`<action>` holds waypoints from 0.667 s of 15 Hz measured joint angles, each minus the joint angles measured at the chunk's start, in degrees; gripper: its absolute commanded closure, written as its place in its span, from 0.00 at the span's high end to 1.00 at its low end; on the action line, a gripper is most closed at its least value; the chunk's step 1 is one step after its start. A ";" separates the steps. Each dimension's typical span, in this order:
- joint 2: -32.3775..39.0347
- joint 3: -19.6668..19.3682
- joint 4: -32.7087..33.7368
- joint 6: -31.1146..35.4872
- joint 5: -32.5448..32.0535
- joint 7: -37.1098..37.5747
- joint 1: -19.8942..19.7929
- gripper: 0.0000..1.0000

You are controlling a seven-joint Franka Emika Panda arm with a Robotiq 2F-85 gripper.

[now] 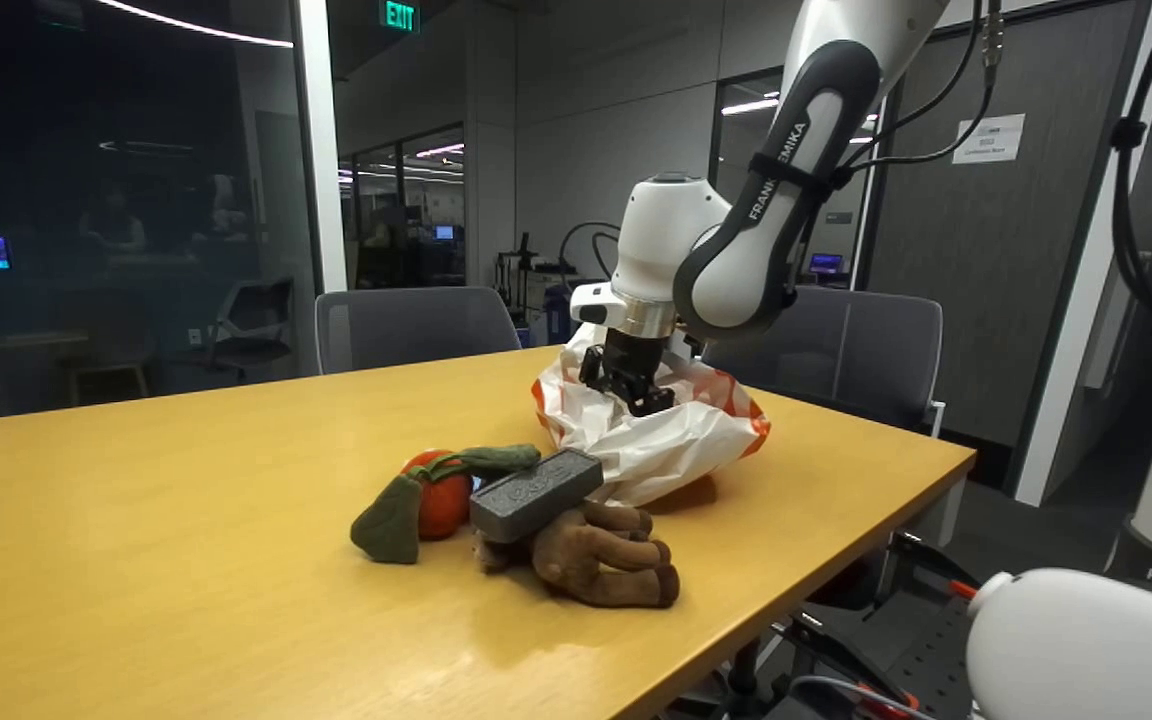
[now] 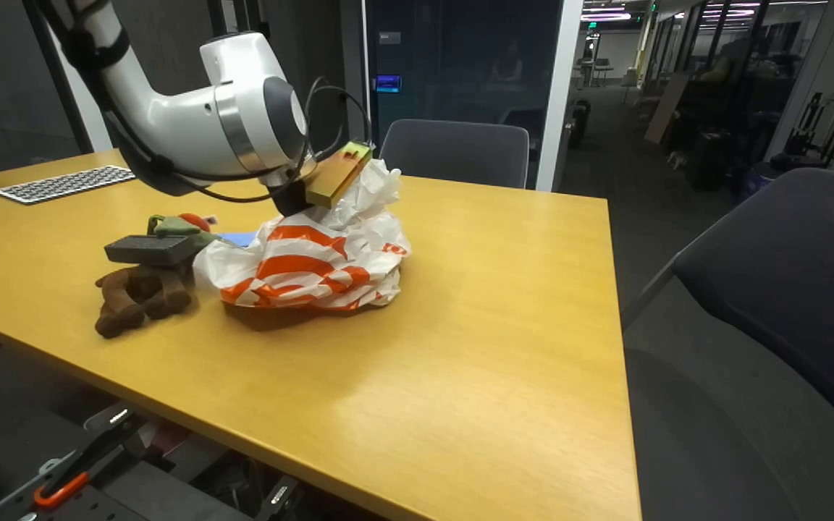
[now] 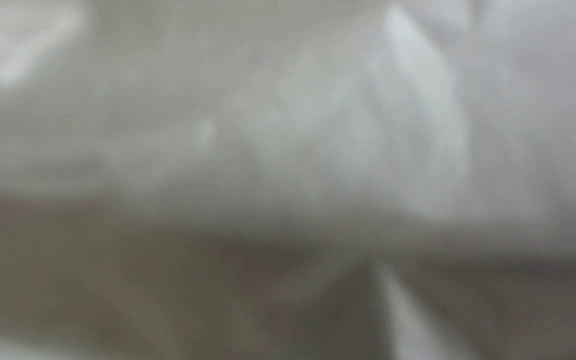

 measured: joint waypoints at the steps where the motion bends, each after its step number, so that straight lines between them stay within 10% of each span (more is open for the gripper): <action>1: 0.28 0.10 0.15 -0.02 0.00 0.00 0.04 1.00; 6: 3.54 0.08 3.75 -4.00 0.43 0.00 0.07 1.00; 7: 4.51 0.14 5.01 -5.15 0.12 0.14 -0.11 0.75; 10: 6.73 0.36 8.84 -10.09 -0.25 0.34 -0.49 0.58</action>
